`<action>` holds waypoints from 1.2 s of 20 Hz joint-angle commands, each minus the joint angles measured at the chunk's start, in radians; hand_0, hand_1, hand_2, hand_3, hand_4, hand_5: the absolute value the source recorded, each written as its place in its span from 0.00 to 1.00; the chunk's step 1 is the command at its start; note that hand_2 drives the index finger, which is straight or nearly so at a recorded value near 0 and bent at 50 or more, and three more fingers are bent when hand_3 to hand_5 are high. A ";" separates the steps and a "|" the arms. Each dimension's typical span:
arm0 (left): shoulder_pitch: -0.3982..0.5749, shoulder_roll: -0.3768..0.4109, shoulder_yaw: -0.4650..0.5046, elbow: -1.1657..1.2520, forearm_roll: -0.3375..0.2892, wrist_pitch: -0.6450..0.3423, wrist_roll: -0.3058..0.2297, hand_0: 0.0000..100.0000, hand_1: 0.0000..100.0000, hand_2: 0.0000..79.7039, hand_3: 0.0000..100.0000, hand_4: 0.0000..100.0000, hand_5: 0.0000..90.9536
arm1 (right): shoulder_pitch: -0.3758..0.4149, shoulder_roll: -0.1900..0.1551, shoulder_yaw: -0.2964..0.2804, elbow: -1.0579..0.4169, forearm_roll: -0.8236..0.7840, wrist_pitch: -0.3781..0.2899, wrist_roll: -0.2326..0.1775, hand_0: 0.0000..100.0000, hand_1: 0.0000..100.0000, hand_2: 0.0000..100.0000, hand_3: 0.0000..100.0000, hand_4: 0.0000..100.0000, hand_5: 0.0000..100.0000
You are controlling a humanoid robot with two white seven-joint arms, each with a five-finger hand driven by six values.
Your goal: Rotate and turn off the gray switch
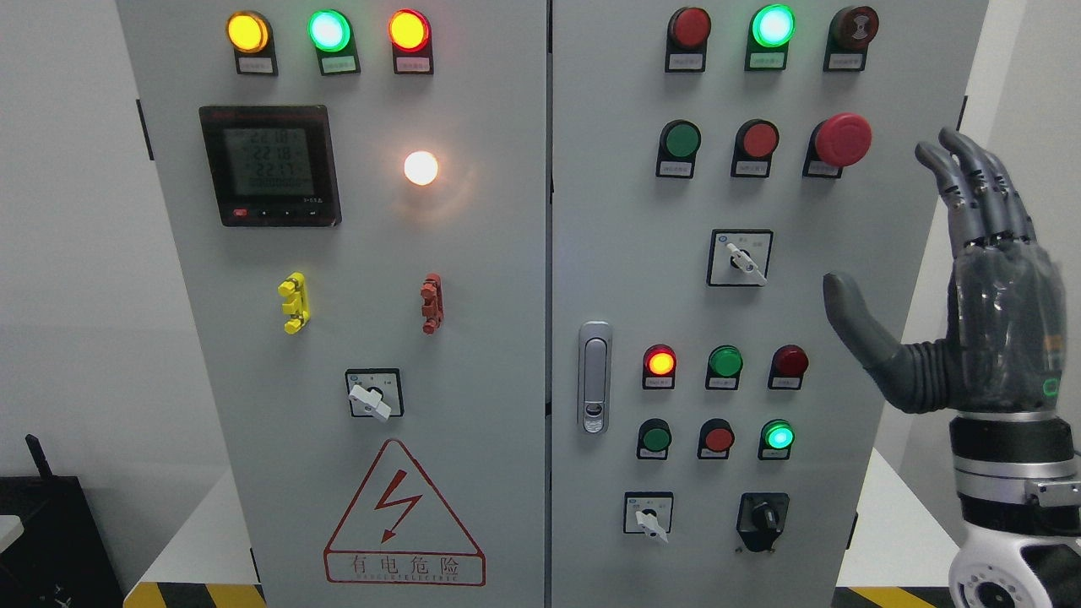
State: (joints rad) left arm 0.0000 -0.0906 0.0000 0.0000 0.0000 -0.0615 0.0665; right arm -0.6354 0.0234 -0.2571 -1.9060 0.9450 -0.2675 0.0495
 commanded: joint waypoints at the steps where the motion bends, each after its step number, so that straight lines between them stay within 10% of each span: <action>1: -0.009 0.000 0.009 -0.026 0.020 -0.004 -0.001 0.12 0.39 0.00 0.00 0.00 0.00 | -0.003 0.009 -0.001 0.022 0.000 0.001 -0.002 0.20 0.16 0.00 0.00 0.00 0.00; 16: -0.009 0.000 0.008 -0.026 0.020 -0.004 -0.001 0.12 0.39 0.00 0.00 0.00 0.00 | -0.013 0.021 -0.008 0.025 -0.002 -0.001 -0.011 0.26 0.24 0.05 0.11 0.09 0.00; 20: -0.009 0.000 0.008 -0.026 0.018 -0.004 -0.001 0.12 0.39 0.00 0.00 0.00 0.00 | -0.013 0.049 -0.010 0.025 -0.005 -0.001 -0.013 0.30 0.32 0.15 0.41 0.35 0.25; 24: -0.009 0.000 0.008 -0.026 0.020 -0.004 -0.001 0.12 0.39 0.00 0.00 0.00 0.00 | -0.012 0.076 -0.004 0.024 -0.005 0.001 -0.013 0.33 0.40 0.26 0.62 0.63 0.74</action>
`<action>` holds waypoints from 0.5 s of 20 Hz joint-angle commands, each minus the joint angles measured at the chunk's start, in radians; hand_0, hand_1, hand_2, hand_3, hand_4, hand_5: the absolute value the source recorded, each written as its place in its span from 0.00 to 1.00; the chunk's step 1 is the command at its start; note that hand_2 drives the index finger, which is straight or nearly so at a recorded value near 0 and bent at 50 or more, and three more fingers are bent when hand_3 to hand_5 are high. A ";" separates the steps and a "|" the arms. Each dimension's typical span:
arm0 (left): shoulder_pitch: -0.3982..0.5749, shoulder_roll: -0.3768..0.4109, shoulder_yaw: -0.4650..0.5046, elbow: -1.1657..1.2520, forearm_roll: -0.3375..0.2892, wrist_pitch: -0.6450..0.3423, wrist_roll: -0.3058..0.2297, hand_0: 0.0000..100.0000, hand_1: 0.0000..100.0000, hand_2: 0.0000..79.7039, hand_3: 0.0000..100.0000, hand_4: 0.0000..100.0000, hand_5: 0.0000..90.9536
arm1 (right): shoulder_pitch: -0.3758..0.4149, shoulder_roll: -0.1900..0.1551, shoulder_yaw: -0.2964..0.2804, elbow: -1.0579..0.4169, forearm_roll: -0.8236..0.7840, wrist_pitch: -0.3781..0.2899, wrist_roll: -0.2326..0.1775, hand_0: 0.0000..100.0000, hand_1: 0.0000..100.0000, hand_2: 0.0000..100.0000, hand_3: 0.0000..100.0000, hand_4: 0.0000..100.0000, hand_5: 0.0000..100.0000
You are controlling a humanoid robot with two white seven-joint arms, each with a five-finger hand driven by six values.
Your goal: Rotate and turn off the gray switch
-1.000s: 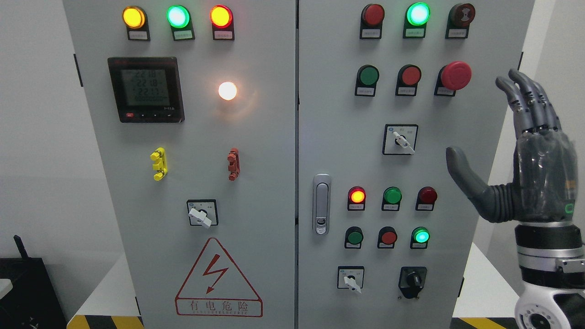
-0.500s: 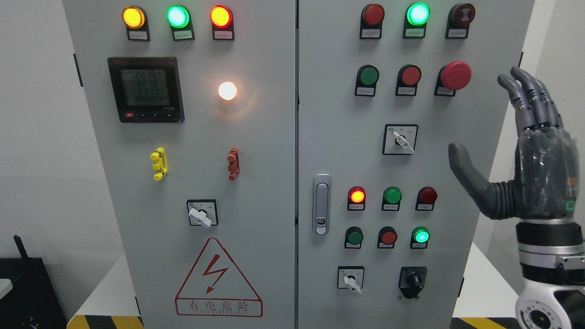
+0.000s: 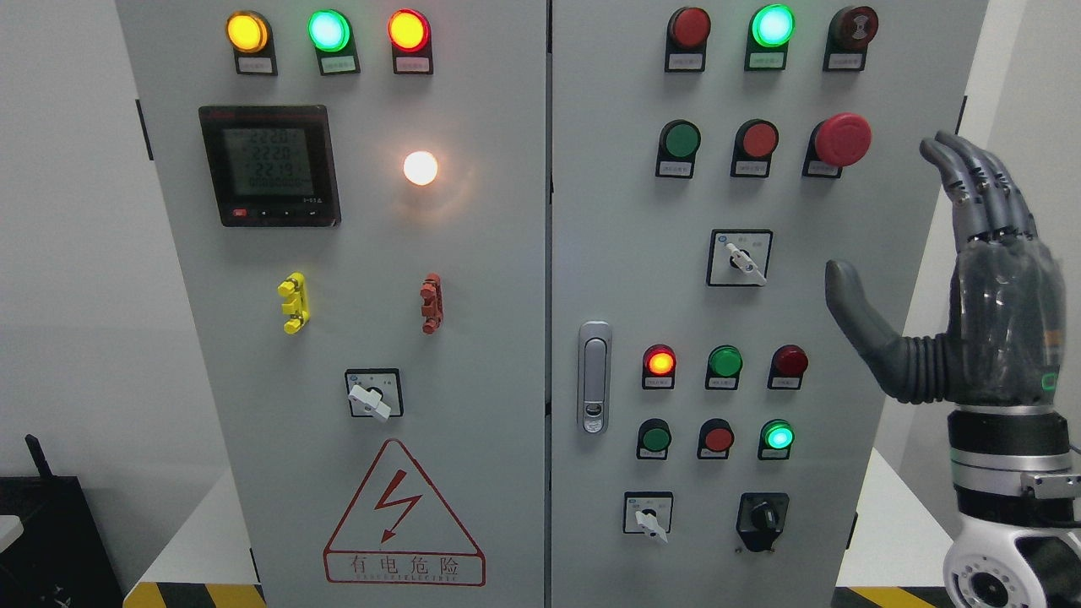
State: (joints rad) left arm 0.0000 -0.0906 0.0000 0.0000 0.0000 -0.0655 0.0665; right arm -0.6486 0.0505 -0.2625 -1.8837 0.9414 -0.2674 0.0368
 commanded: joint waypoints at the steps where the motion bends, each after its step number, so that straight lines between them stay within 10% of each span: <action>1: -0.009 0.000 0.009 -0.026 0.020 0.000 -0.001 0.12 0.39 0.00 0.00 0.00 0.00 | 0.001 0.051 0.002 0.000 -0.001 0.002 0.000 0.33 0.41 0.27 0.63 0.63 0.76; 10: -0.009 0.000 0.008 -0.026 0.018 0.000 -0.001 0.12 0.39 0.00 0.00 0.00 0.00 | 0.000 0.078 0.011 -0.006 -0.001 0.141 0.002 0.19 0.44 0.43 0.85 0.87 1.00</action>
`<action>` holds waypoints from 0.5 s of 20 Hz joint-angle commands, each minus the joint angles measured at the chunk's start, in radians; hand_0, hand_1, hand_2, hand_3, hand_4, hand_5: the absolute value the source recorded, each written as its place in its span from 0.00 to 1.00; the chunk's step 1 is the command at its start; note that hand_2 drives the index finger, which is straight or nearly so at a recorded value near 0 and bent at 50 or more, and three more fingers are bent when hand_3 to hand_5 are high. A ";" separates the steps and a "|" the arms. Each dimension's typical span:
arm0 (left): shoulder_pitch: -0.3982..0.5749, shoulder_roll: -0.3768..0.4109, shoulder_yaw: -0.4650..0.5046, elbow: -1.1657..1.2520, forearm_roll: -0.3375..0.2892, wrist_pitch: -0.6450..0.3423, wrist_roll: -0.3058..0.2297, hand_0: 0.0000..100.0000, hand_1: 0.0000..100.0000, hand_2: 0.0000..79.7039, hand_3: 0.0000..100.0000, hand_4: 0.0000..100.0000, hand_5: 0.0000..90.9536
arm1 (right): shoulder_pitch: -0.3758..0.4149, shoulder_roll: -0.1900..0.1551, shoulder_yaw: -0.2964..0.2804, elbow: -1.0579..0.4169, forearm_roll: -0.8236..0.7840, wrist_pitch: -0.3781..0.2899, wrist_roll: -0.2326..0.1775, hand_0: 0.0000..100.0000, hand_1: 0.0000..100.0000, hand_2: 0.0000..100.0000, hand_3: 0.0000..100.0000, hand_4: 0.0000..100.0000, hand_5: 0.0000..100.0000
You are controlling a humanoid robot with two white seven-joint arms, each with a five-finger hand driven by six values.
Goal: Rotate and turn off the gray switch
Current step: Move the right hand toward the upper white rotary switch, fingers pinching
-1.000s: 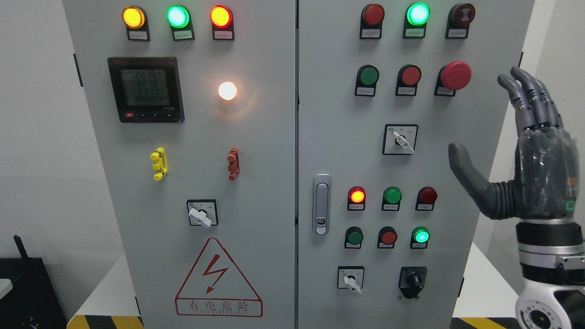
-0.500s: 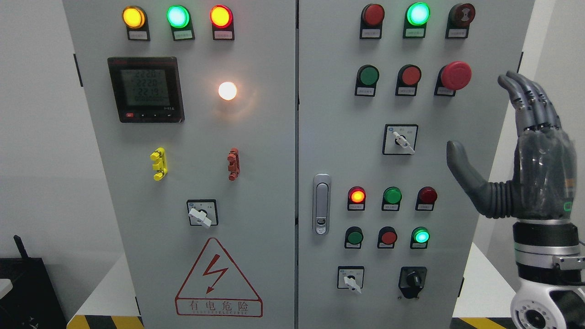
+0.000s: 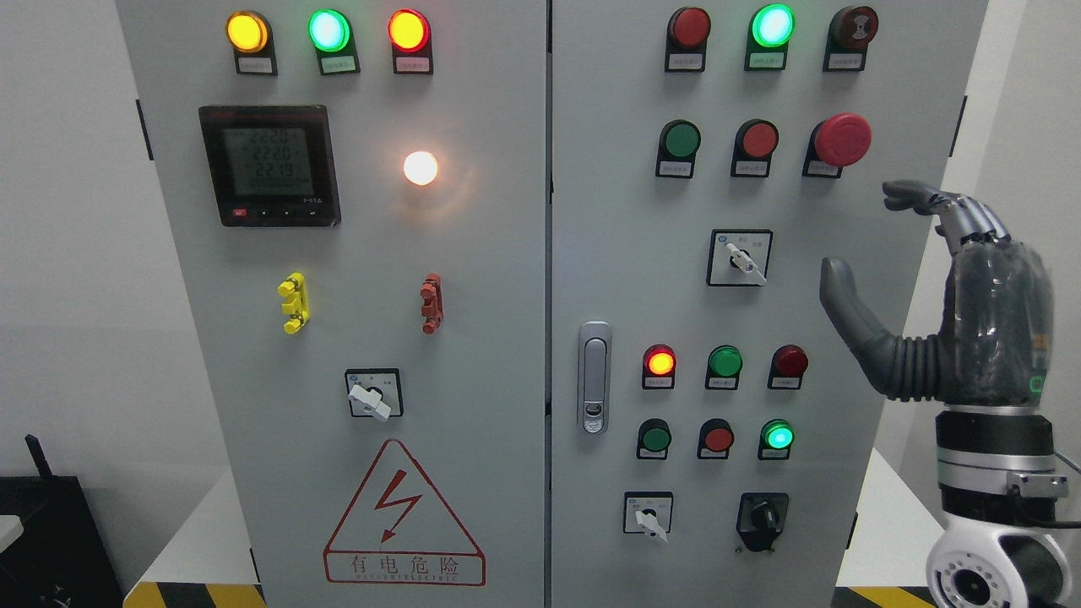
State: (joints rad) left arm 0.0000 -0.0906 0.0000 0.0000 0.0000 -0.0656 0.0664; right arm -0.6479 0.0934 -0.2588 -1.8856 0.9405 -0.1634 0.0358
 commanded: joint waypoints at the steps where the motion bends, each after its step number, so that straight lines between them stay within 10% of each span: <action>1: -0.009 0.000 0.008 -0.026 0.020 0.000 0.000 0.12 0.39 0.00 0.00 0.00 0.00 | 0.002 0.037 0.010 -0.007 0.000 0.051 0.006 0.18 0.44 0.44 0.88 0.89 1.00; 10: -0.009 0.000 0.008 -0.026 0.018 0.000 0.000 0.12 0.39 0.00 0.00 0.00 0.00 | 0.030 0.057 0.075 -0.018 -0.002 0.168 0.013 0.12 0.45 0.52 1.00 0.97 1.00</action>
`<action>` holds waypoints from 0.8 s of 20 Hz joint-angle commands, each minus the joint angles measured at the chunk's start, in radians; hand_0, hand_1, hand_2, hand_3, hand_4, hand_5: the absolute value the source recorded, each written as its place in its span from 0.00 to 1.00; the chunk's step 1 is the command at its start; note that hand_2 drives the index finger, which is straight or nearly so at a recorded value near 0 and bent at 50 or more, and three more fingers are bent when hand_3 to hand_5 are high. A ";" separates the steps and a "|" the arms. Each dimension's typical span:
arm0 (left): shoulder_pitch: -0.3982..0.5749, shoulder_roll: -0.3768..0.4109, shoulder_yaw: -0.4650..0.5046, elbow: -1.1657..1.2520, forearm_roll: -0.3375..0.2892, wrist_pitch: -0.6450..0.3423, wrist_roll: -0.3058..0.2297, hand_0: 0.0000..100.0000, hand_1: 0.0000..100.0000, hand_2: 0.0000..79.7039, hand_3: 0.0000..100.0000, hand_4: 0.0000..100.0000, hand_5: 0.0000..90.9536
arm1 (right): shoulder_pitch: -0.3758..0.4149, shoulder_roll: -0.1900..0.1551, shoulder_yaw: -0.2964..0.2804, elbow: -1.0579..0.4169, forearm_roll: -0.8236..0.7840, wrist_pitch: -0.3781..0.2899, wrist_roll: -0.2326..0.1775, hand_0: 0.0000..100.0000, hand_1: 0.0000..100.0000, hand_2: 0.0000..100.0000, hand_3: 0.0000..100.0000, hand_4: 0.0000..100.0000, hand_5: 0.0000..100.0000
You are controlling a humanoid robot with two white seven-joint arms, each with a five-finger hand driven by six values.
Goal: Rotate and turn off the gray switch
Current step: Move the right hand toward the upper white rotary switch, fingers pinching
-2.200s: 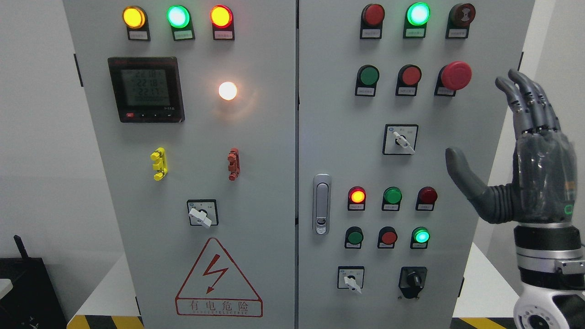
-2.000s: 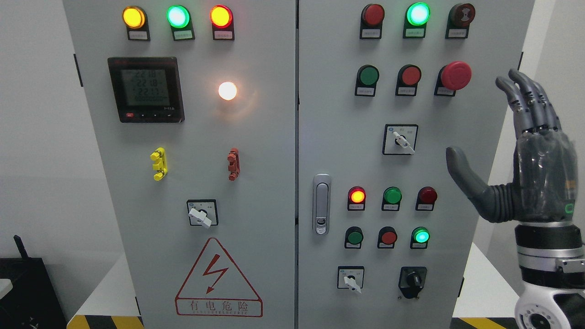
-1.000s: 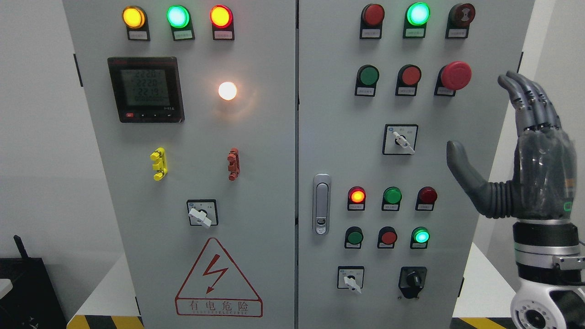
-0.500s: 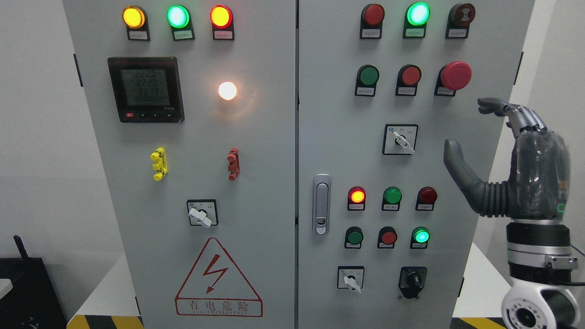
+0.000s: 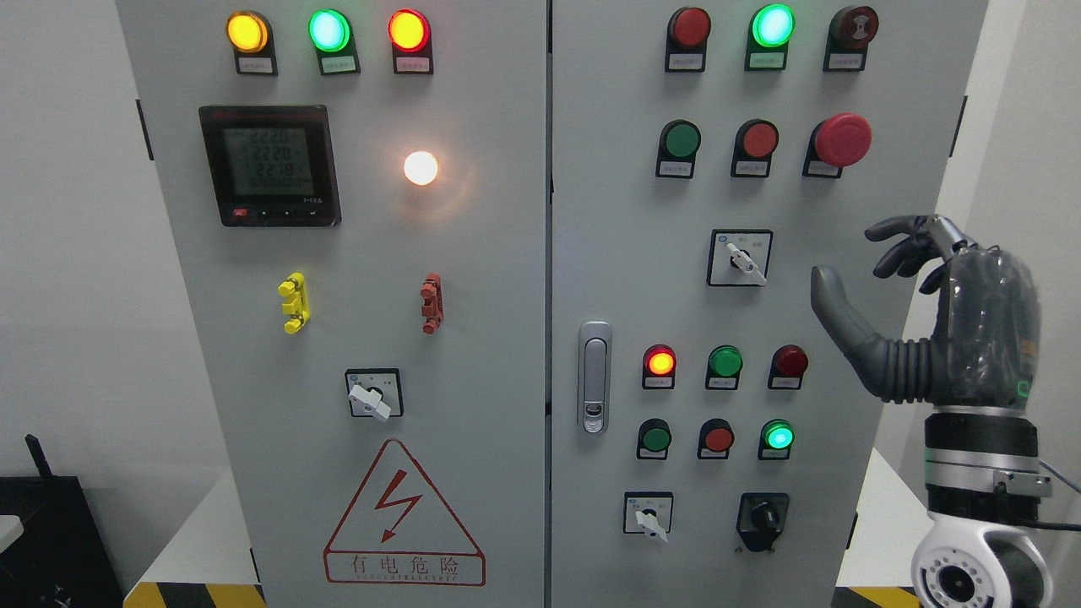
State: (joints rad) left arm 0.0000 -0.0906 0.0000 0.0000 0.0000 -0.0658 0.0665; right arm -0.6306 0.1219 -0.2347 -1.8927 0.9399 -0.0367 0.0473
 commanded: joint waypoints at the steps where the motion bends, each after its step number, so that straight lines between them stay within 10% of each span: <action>1: -0.009 0.000 0.008 -0.026 0.020 0.000 -0.001 0.12 0.39 0.00 0.00 0.00 0.00 | 0.014 0.028 0.052 -0.009 -0.001 0.041 0.002 0.12 0.46 0.52 1.00 0.98 1.00; 16: -0.009 0.000 0.008 -0.026 0.020 0.000 -0.001 0.12 0.39 0.00 0.00 0.00 0.00 | 0.025 0.028 0.138 -0.011 -0.022 0.155 -0.047 0.09 0.47 0.53 1.00 0.98 1.00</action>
State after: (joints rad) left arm 0.0000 -0.0906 0.0000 0.0000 0.0000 -0.0660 0.0665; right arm -0.6081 0.1436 -0.1592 -1.9003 0.9356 0.1106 0.0190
